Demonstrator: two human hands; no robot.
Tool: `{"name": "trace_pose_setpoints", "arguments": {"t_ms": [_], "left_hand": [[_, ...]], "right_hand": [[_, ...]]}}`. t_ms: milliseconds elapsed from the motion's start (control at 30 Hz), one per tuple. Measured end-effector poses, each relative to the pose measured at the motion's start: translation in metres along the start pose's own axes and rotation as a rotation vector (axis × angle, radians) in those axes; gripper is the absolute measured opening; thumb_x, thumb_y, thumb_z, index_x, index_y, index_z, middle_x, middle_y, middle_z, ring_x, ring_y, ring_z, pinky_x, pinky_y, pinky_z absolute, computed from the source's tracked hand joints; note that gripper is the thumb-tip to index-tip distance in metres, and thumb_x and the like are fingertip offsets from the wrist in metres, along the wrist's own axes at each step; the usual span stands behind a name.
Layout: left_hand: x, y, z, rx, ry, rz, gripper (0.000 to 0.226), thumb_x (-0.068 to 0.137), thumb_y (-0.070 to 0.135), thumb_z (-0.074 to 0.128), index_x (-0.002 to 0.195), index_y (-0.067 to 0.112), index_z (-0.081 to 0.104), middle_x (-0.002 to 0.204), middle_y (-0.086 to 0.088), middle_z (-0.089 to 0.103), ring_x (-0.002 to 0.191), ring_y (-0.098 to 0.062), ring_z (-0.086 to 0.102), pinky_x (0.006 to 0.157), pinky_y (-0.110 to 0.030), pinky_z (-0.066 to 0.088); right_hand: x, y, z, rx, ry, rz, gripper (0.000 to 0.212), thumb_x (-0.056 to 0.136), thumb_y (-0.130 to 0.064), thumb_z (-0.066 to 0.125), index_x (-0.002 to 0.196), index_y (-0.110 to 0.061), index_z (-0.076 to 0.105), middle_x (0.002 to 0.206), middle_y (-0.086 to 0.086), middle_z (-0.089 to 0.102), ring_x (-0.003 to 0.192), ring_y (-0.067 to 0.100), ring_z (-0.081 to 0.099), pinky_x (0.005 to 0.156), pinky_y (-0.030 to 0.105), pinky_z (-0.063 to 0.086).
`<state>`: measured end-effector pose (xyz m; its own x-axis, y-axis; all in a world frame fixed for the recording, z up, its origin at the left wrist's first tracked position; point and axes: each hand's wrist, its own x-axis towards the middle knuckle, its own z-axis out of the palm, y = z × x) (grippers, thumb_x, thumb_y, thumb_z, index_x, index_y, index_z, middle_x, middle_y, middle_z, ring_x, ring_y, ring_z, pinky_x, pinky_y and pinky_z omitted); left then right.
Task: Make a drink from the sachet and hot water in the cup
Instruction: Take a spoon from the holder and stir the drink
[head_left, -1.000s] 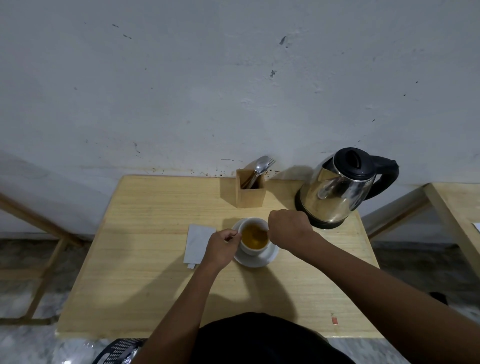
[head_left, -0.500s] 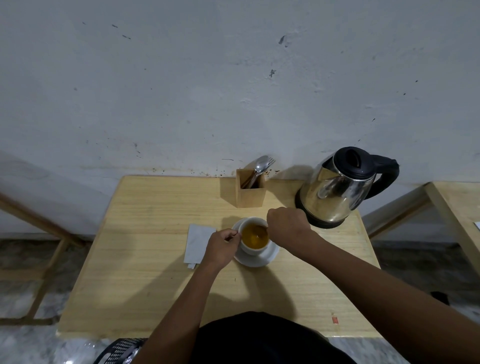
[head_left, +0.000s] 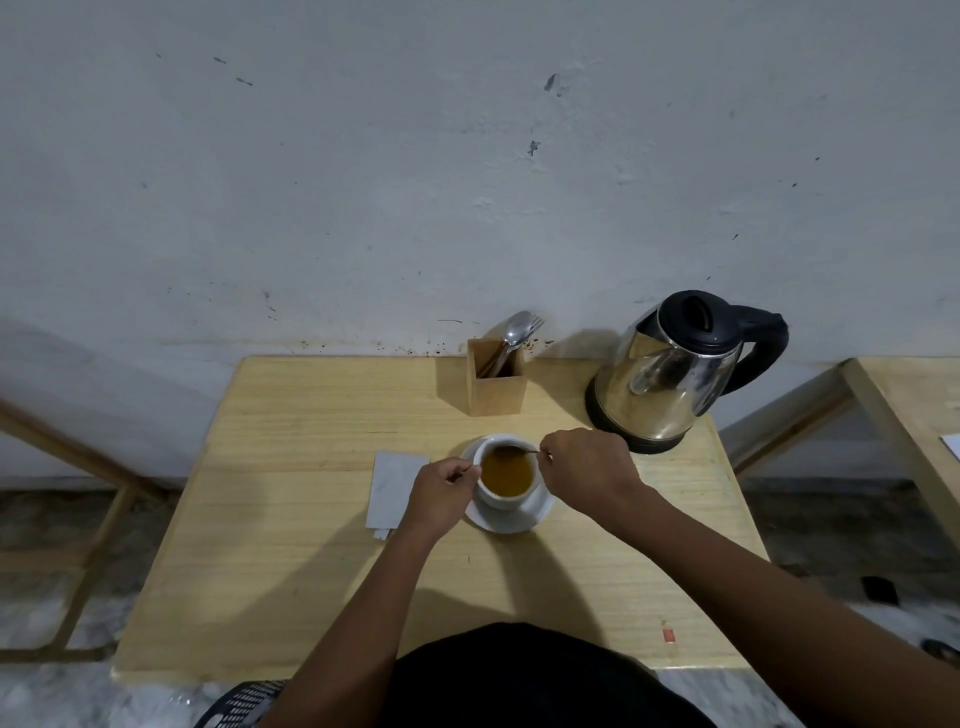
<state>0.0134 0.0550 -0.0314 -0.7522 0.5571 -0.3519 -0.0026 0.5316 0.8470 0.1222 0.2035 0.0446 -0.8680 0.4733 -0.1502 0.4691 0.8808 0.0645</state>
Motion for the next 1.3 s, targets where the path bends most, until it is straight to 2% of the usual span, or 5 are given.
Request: {"name": "trace_pose_setpoints", "arguments": {"t_ms": [200, 467, 800, 1000, 1300], "left_hand": [[0.0, 0.0, -0.001, 0.005, -0.007, -0.009, 0.02, 0.092, 0.024, 0.057, 0.098, 0.012, 0.071, 0.087, 0.0, 0.068, 0.078, -0.007, 0.059, 0.063, -0.019, 0.045], [0.003, 0.0, -0.002, 0.012, -0.027, -0.036, 0.021, 0.092, 0.026, 0.057, 0.1, 0.012, 0.071, 0.09, -0.003, 0.07, 0.084, -0.017, 0.062, 0.071, -0.034, 0.05], [0.001, 0.003, -0.001, 0.022, -0.017, -0.065, 0.021, 0.092, 0.027, 0.057, 0.099, 0.013, 0.071, 0.088, -0.002, 0.068, 0.084, -0.018, 0.061, 0.076, -0.038, 0.054], [0.001, 0.005, -0.001, 0.009, -0.012, -0.071, 0.021, 0.092, 0.026, 0.056, 0.101, 0.013, 0.07, 0.089, -0.003, 0.069, 0.078, -0.015, 0.061, 0.068, -0.033, 0.052], [0.002, 0.004, 0.0, 0.002, -0.015, -0.073, 0.02, 0.092, 0.026, 0.057, 0.1, 0.013, 0.07, 0.089, -0.002, 0.067, 0.084, -0.017, 0.06, 0.079, -0.038, 0.053]], "right_hand": [[-0.029, 0.024, 0.012, 0.208, 0.106, 0.05, 0.031, 0.098, -0.041, 0.042, 0.101, -0.028, 0.071, 0.087, -0.002, 0.074, 0.079, 0.02, 0.067, 0.056, 0.028, 0.035], [-0.063, 0.026, 0.045, 0.414, 0.196, 0.182, 0.022, 0.097, -0.04, 0.05, 0.105, -0.033, 0.068, 0.073, -0.003, 0.073, 0.072, 0.024, 0.068, 0.059, 0.031, 0.05], [-0.075, 0.022, 0.059, 0.431, 0.408, 0.225, 0.014, 0.093, -0.033, 0.061, 0.096, -0.027, 0.073, 0.056, -0.003, 0.068, 0.05, 0.021, 0.064, 0.045, 0.025, 0.038], [-0.077, 0.021, 0.059, 0.474, 0.397, 0.247, 0.017, 0.094, -0.035, 0.059, 0.1, -0.027, 0.072, 0.059, -0.003, 0.069, 0.055, 0.022, 0.066, 0.048, 0.026, 0.038], [-0.082, 0.015, 0.065, 0.525, 0.46, 0.247, 0.02, 0.094, -0.037, 0.057, 0.097, -0.026, 0.073, 0.055, -0.003, 0.068, 0.048, 0.02, 0.063, 0.043, 0.015, 0.023]]}}
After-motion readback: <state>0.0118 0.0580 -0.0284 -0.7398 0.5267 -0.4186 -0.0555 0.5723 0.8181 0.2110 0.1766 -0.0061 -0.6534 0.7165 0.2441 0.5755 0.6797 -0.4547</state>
